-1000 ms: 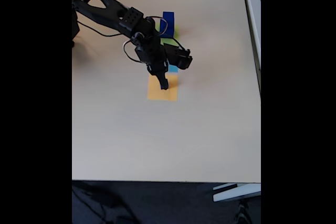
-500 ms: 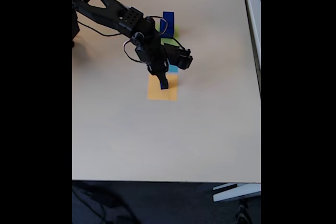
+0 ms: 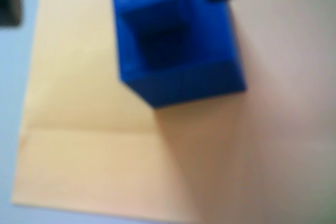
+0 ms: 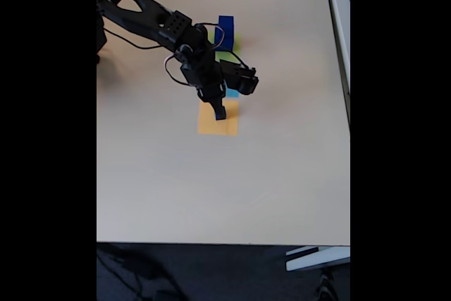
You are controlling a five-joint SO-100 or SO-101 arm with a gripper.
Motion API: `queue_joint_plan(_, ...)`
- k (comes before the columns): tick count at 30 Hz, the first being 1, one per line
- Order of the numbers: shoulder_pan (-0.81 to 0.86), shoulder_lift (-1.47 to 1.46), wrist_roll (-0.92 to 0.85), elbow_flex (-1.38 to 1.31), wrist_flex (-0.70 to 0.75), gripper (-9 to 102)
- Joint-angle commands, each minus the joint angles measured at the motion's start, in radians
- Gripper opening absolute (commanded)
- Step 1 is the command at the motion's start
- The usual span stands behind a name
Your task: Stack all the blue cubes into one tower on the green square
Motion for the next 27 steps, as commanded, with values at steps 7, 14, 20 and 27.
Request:
queue_joint_plan(7,0.006,-0.003,-0.005,-0.015,-0.026,17)
queue_joint_plan(14,0.008,-0.003,-0.008,-0.008,-0.032,17)
queue_joint_plan(20,0.011,-0.003,-0.008,-0.006,-0.032,12)
queue_joint_plan(27,0.011,-0.003,-0.006,0.002,-0.031,9)
